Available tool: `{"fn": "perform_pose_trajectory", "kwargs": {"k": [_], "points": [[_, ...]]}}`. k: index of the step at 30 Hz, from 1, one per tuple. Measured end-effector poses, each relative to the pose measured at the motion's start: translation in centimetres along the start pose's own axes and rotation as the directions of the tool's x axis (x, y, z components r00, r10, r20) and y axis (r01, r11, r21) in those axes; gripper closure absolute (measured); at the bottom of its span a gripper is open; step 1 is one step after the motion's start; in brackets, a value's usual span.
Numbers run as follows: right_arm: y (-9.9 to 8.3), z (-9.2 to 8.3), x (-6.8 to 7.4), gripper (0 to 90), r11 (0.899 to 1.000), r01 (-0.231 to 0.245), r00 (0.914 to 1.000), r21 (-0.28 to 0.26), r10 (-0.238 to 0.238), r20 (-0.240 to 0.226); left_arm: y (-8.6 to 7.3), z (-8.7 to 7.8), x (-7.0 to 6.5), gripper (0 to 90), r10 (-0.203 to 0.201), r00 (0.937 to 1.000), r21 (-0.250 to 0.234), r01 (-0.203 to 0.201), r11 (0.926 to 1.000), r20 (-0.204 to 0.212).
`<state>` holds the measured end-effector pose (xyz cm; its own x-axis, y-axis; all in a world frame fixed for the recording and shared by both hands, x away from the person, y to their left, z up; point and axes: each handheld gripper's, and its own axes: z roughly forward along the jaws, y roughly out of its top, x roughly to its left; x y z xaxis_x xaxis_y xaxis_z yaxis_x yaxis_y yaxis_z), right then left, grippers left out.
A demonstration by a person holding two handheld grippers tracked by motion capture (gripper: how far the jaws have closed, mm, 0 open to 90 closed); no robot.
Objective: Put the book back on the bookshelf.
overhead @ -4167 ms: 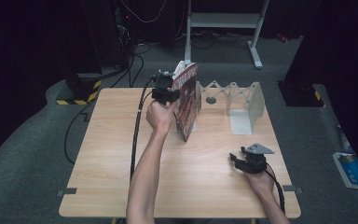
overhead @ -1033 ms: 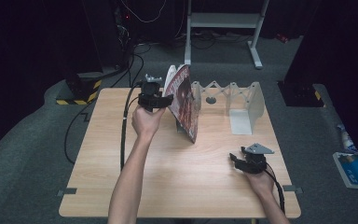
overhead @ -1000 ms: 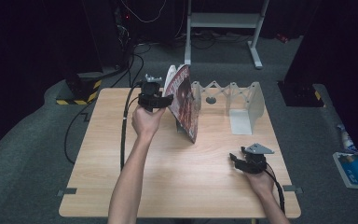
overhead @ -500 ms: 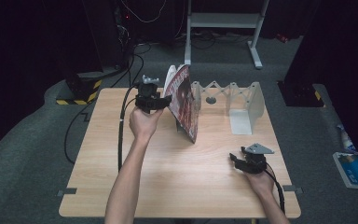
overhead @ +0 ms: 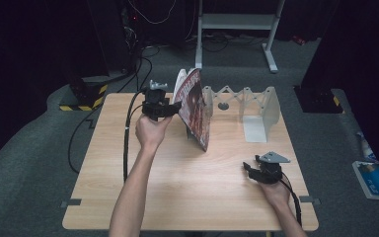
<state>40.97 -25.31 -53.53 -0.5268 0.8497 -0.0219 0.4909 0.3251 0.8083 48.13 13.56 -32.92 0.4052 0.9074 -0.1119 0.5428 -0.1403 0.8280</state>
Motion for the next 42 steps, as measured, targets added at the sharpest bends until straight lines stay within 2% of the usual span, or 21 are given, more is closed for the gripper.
{"fn": "perform_pose_trajectory", "kwargs": {"k": [9, 26, 35, 42], "points": [[0.0, 0.0, 0.0, 37.8, 1.0, 0.0, 1.0, 0.0, 0.0, 0.0, -0.1, -0.7, 0.0, 48.7, 0.019, 0.9998, -0.009, -0.019, 0.9998, -0.001], [0.0, 0.0, 0.0, 37.7, 1.0, 0.001, 1.0, 0.0, -0.001, 0.0, -0.7, -1.6, 0.3, 48.6, -0.003, 0.9998, -0.026, 0.004, 0.9997, 0.021], [0.0, 0.0, 0.0, 37.7, 1.0, 0.001, 1.0, 0.0, -0.001, 0.0, -0.9, -2.4, 0.4, 48.6, 0.009, 0.9996, -0.032, -0.008, 0.9995, 0.029], [0.0, 0.0, 0.0, 37.7, 1.0, 0.0, 1.0, 0.001, 0.0, 0.0, -1.1, -2.9, 0.6, 48.5, -0.001, 0.9993, -0.041, 0.002, 0.9991, 0.037]]}}
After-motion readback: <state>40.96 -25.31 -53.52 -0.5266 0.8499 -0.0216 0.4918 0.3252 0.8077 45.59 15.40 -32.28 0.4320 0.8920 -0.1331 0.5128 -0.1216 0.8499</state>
